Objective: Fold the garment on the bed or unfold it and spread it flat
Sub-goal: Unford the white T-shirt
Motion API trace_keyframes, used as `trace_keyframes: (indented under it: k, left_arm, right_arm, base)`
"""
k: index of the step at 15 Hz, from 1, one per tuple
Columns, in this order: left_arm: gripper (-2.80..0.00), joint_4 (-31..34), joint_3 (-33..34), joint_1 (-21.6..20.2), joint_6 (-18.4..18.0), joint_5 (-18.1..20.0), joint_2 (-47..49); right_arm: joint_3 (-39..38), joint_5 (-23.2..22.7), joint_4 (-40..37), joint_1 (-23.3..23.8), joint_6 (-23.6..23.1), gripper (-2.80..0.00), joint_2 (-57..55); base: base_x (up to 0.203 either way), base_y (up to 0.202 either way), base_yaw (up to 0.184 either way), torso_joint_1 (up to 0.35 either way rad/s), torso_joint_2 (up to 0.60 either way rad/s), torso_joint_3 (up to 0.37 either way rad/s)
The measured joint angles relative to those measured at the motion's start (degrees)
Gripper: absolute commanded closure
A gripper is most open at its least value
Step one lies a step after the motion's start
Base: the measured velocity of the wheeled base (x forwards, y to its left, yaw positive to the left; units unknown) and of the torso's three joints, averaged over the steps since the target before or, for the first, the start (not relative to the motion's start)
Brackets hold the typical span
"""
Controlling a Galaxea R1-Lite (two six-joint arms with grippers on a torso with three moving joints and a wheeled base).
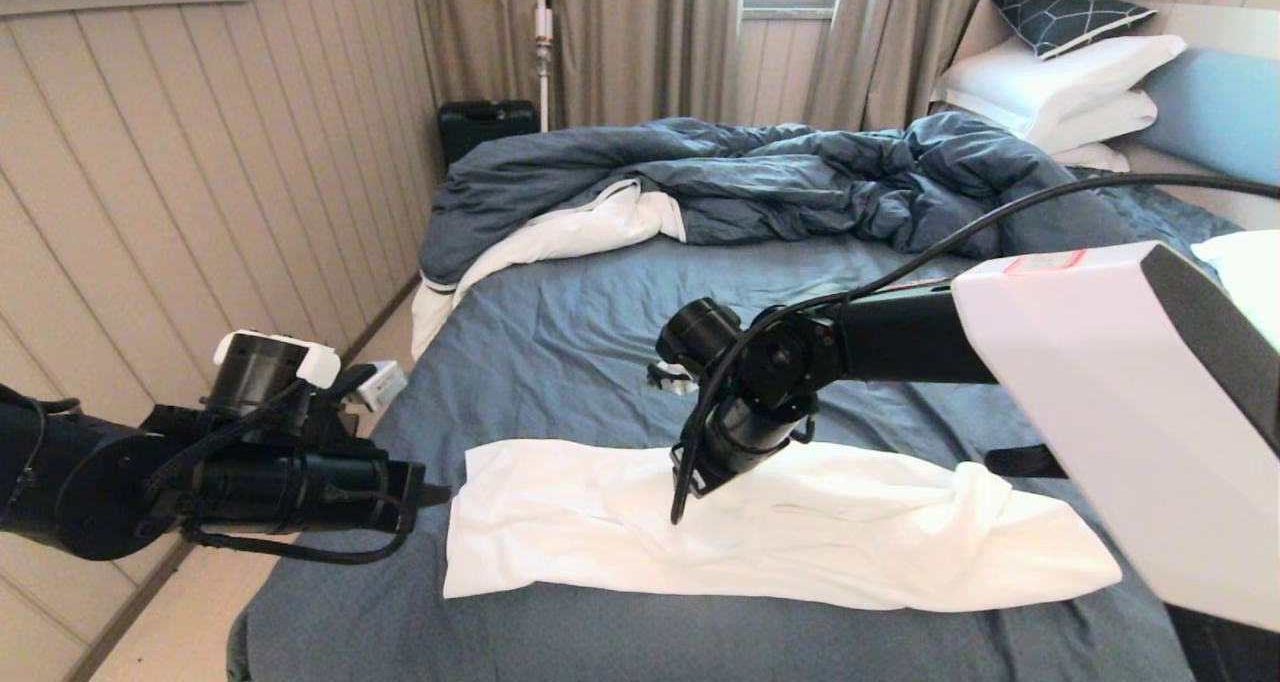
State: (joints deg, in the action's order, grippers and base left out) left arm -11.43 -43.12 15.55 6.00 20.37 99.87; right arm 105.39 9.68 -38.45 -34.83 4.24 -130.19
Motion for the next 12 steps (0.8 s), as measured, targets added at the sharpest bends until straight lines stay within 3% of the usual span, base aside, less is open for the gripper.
trace_keyframes:
  k: [7,12]
  left_arm:
    - [0.0,-1.34,1.05,1.71,0.01,-0.01,1.24]
    - [0.0,-1.44,1.53,2.57,0.01,-0.01,1.7]
  right_arm:
    - [1.0,3.66,0.04,0.52,0.18,0.0,0.18]
    - [3.85,4.69,0.05,6.52,-0.46,0.0,2.8]
  base:
    - [0.0,0.0,0.0,0.0,0.0,0.0]
    - [0.0,0.0,0.0,0.0,0.0,0.0]
